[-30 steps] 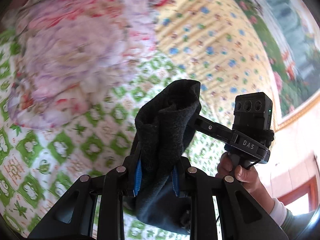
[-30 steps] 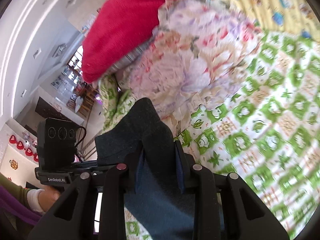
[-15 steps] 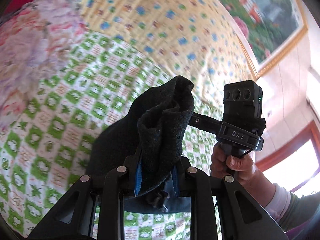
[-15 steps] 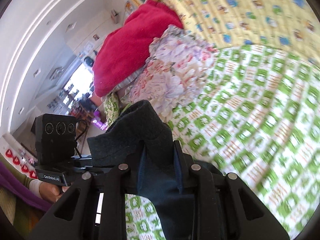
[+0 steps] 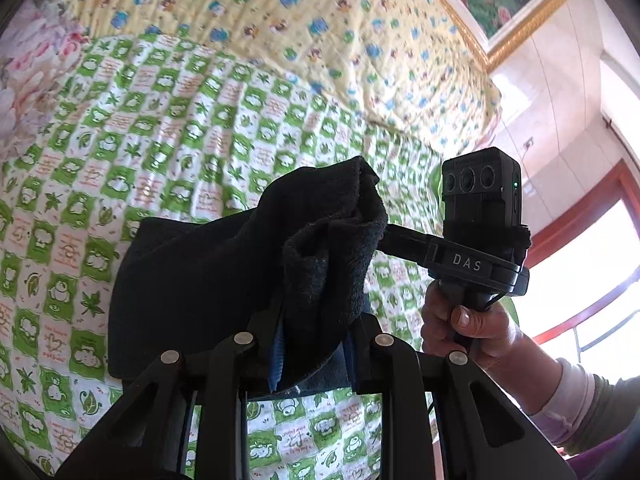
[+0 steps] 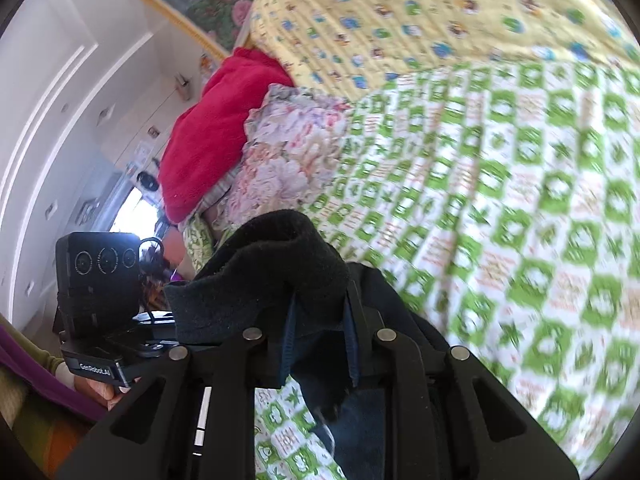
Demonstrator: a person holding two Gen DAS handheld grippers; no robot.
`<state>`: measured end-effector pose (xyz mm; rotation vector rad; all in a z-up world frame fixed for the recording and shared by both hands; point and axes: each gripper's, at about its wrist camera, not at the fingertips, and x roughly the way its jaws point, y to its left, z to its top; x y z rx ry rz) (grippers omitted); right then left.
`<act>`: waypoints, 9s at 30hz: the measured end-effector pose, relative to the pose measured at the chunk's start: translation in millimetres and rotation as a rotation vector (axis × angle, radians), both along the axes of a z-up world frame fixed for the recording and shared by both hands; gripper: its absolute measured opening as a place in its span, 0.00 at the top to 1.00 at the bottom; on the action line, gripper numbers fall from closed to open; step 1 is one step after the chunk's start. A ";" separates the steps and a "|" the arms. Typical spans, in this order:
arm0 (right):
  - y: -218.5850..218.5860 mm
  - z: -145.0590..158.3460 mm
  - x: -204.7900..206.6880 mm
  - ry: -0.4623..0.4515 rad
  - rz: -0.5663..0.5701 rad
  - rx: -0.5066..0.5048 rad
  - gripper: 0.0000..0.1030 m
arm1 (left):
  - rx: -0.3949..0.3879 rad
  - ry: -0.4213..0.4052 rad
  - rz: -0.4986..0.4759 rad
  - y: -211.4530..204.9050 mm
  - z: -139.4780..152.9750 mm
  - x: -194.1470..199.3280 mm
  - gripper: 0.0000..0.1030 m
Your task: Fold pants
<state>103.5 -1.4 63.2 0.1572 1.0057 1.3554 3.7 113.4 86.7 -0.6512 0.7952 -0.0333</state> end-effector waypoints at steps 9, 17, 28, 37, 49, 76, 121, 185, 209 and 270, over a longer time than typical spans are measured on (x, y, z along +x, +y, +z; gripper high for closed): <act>-37.1 -21.4 -3.1 0.030 -0.097 0.009 0.78 | 0.084 0.053 -0.107 -37.8 -9.8 20.3 0.77; -66.5 -36.8 -3.3 0.048 -0.162 0.013 0.85 | 0.148 0.088 -0.180 -68.2 -19.6 34.5 0.77; -96.6 -54.5 -5.2 0.090 -0.241 -0.006 0.93 | 0.239 0.129 -0.261 -101.1 -38.5 43.2 0.77; -116.6 -64.8 -10.4 0.133 -0.365 -0.105 0.88 | 0.264 0.167 -0.318 -116.2 -45.5 45.8 0.55; -127.1 -49.6 -24.0 0.132 -0.454 -0.113 0.35 | 0.164 0.154 -0.173 -66.2 -23.9 18.8 0.47; -91.8 -45.2 -55.1 0.164 -0.591 -0.310 0.09 | 0.040 0.198 0.113 36.4 -38.0 -17.7 0.38; -94.9 -100.6 -46.6 0.283 -0.642 -0.367 0.32 | -0.134 0.355 0.110 64.7 -102.2 23.4 0.25; 79.6 -43.4 1.2 0.119 -0.228 -0.172 0.56 | -0.037 0.123 0.414 162.0 -39.1 -56.2 0.73; 96.2 -78.5 30.8 0.070 -0.249 -0.325 0.28 | 0.013 0.266 0.453 173.6 -81.2 -48.0 0.34; 55.5 -38.1 -103.5 -0.514 -0.126 -0.210 0.01 | 0.434 0.220 0.484 49.0 -61.8 -107.0 0.18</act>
